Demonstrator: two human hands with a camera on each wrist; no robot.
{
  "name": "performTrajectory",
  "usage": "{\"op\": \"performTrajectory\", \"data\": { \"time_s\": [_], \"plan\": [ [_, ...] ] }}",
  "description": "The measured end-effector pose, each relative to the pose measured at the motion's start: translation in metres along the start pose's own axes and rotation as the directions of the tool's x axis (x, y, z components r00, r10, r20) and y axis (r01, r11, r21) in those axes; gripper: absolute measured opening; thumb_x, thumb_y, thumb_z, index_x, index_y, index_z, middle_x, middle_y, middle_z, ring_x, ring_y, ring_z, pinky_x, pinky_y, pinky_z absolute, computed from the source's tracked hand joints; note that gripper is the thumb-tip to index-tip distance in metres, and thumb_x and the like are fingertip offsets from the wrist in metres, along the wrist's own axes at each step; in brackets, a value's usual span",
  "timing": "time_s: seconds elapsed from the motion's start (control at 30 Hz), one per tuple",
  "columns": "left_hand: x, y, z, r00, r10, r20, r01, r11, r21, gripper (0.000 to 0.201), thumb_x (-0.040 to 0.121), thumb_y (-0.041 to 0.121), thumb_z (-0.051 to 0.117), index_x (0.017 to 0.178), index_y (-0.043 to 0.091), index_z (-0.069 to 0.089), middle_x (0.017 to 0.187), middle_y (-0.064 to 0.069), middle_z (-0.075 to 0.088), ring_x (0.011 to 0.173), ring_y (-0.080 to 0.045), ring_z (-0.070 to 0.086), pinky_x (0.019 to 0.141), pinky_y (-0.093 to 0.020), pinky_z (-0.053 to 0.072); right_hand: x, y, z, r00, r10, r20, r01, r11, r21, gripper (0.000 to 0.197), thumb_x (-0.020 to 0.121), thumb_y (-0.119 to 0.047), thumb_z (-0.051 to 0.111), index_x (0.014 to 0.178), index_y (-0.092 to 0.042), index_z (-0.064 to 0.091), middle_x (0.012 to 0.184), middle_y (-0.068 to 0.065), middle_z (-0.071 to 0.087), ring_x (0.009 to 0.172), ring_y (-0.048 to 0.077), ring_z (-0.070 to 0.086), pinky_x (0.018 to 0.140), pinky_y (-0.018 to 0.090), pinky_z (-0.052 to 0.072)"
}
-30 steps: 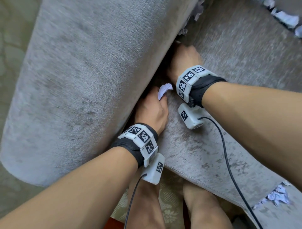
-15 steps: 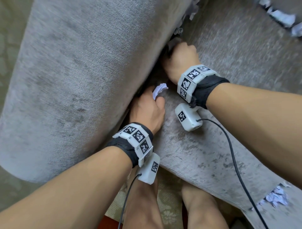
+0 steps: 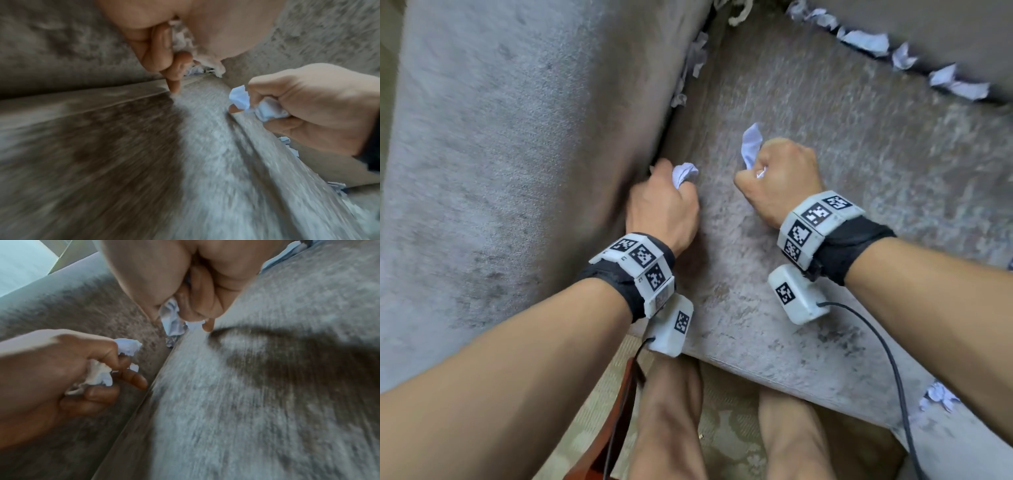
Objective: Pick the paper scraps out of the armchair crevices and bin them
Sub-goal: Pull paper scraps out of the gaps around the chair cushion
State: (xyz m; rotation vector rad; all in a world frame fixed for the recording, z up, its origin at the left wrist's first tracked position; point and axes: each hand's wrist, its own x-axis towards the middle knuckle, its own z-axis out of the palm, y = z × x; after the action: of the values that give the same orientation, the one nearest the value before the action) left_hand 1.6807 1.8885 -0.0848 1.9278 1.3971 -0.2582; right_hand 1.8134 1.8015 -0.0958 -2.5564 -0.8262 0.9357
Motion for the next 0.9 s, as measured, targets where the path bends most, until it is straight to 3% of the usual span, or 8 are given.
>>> {"op": "performTrajectory", "data": {
  "time_s": [0.13, 0.23, 0.3, 0.37, 0.47, 0.6, 0.73, 0.9],
  "plan": [
    [0.020, 0.022, 0.001, 0.998, 0.049, -0.027, -0.047, 0.997, 0.066, 0.030, 0.094, 0.033, 0.045, 0.072, 0.014, 0.044, 0.078, -0.011, 0.054, 0.077, -0.037, 0.047, 0.064, -0.031, 0.026, -0.001, 0.012, -0.005, 0.997, 0.037, -0.063, -0.031, 0.995, 0.098, 0.036, 0.077, -0.024, 0.058, 0.047, -0.018, 0.039, 0.055, 0.000, 0.046, 0.061, 0.027, 0.048, 0.058, 0.027, 0.035],
    [0.035, 0.035, 0.004, 0.998, 0.059, -0.023, -0.055, 0.991, 0.122, 0.041, 0.096, 0.032, 0.043, 0.060, 0.013, 0.036, 0.069, -0.010, 0.053, 0.070, -0.036, 0.045, 0.061, -0.033, 0.028, -0.001, 0.016, -0.010, 0.994, 0.077, -0.081, -0.063, 0.983, 0.171, 0.039, 0.081, -0.022, 0.056, 0.049, -0.017, 0.034, 0.050, -0.002, 0.040, 0.057, 0.030, 0.046, 0.054, 0.028, 0.030],
    [0.044, 0.043, 0.004, 0.997, 0.071, -0.015, -0.067, 0.984, 0.163, 0.029, 0.095, 0.023, 0.042, 0.068, 0.011, 0.047, 0.082, -0.017, 0.064, 0.079, -0.041, 0.053, 0.063, -0.035, 0.035, 0.003, 0.018, -0.013, 0.992, 0.115, -0.047, -0.104, 0.976, 0.190, 0.038, 0.085, -0.023, 0.053, 0.055, -0.015, 0.032, 0.054, -0.001, 0.041, 0.057, 0.029, 0.043, 0.049, 0.030, 0.026],
    [0.051, 0.049, 0.003, 0.996, 0.090, -0.012, -0.085, 0.971, 0.225, 0.022, 0.095, 0.017, 0.041, 0.096, 0.015, 0.063, 0.101, -0.017, 0.068, 0.094, -0.043, 0.056, 0.070, -0.038, 0.037, 0.008, 0.020, -0.014, 0.992, 0.128, -0.002, -0.125, 0.967, 0.220, 0.032, 0.086, -0.023, 0.048, 0.058, -0.018, 0.035, 0.062, 0.000, 0.053, 0.063, 0.028, 0.050, 0.051, 0.029, 0.034],
    [0.060, 0.054, 0.002, 0.992, 0.121, -0.018, -0.114, 0.967, 0.226, 0.047, 0.092, 0.007, 0.042, 0.135, 0.025, 0.050, 0.121, -0.003, 0.066, 0.099, -0.038, 0.058, 0.071, -0.032, 0.034, 0.013, 0.018, -0.018, 0.990, 0.135, 0.050, -0.143, 0.959, 0.244, 0.017, 0.080, -0.023, 0.035, 0.064, -0.027, 0.038, 0.083, 0.001, 0.068, 0.075, 0.030, 0.062, 0.067, 0.037, 0.052],
    [0.070, 0.057, 0.006, 0.990, 0.142, -0.025, -0.131, 0.960, 0.249, 0.029, 0.096, 0.013, 0.045, 0.124, 0.019, 0.045, 0.118, -0.013, 0.060, 0.093, -0.040, 0.059, 0.066, -0.033, 0.031, 0.018, 0.015, -0.026, 0.992, 0.107, 0.070, -0.121, 0.963, 0.239, 0.014, 0.087, -0.014, 0.036, 0.084, -0.022, 0.047, 0.074, -0.010, 0.062, 0.079, 0.026, 0.061, 0.064, 0.032, 0.045],
    [0.084, 0.053, 0.016, 0.990, 0.118, -0.077, -0.095, 0.962, 0.256, 0.025, 0.092, 0.009, 0.042, 0.116, 0.015, 0.044, 0.104, -0.008, 0.068, 0.091, -0.037, 0.064, 0.062, -0.034, 0.037, 0.020, 0.013, -0.031, 0.989, 0.106, 0.103, -0.129, 0.960, 0.249, 0.014, 0.089, -0.014, 0.038, 0.087, -0.022, 0.049, 0.063, -0.016, 0.050, 0.082, 0.026, 0.059, 0.062, 0.029, 0.040],
    [0.091, 0.055, 0.022, 0.987, 0.141, -0.078, -0.107, 0.936, 0.334, 0.022, 0.095, 0.005, 0.044, 0.115, 0.012, 0.047, 0.117, -0.012, 0.065, 0.100, -0.038, 0.063, 0.077, -0.043, 0.048, 0.023, 0.022, -0.032, 0.990, 0.094, 0.102, -0.117, 0.960, 0.255, 0.011, 0.091, -0.014, 0.041, 0.087, -0.021, 0.049, 0.070, -0.020, 0.045, 0.078, 0.020, 0.055, 0.061, 0.028, 0.039]
  ]
}}
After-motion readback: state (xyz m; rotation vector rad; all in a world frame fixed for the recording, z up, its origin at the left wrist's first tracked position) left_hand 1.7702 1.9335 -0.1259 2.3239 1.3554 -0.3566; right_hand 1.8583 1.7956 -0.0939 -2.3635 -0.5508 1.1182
